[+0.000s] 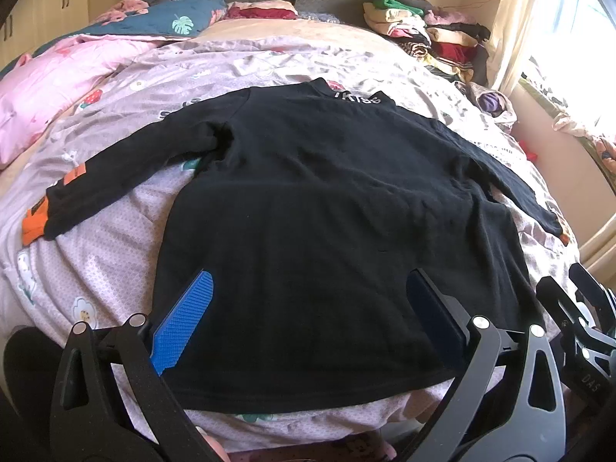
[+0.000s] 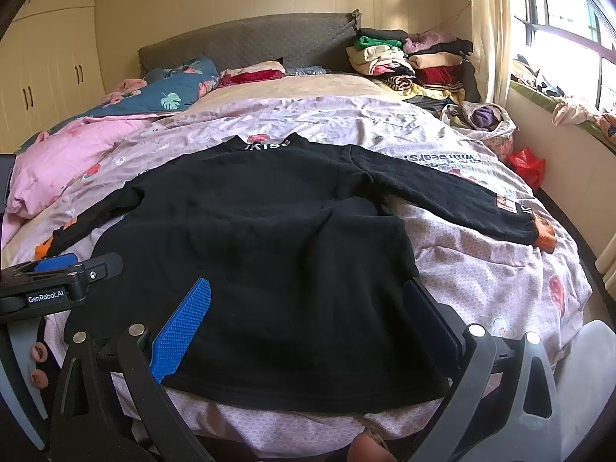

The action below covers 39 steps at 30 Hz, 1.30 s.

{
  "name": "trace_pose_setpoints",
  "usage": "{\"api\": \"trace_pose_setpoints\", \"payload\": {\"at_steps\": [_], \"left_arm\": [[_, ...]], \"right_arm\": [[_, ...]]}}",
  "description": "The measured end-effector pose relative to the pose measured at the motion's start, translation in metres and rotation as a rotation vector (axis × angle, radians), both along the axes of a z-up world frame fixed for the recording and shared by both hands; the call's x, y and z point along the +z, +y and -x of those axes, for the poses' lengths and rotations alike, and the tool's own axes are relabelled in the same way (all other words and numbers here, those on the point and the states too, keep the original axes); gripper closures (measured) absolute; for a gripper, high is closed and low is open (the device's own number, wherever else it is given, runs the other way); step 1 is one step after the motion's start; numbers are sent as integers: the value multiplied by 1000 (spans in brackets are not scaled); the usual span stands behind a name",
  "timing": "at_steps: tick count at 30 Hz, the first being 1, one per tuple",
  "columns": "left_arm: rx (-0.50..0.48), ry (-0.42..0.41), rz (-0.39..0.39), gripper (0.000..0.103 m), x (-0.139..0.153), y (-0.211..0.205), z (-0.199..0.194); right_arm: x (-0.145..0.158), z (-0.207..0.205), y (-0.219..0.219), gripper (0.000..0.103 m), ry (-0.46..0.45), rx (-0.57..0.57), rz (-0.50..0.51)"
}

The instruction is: Fold small clothes

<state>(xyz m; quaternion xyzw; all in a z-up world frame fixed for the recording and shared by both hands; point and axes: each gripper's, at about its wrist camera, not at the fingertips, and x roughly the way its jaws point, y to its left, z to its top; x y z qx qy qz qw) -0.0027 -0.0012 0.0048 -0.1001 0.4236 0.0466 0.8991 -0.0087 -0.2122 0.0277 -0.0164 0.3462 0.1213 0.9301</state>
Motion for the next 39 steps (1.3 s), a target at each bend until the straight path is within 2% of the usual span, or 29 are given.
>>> {"api": "trace_pose_setpoints", "payload": {"at_steps": [39], "left_arm": [[-10,4,-4,9,1,-2,-3]], "right_arm": [[-1,0,2,4,3,5,-3]]}}
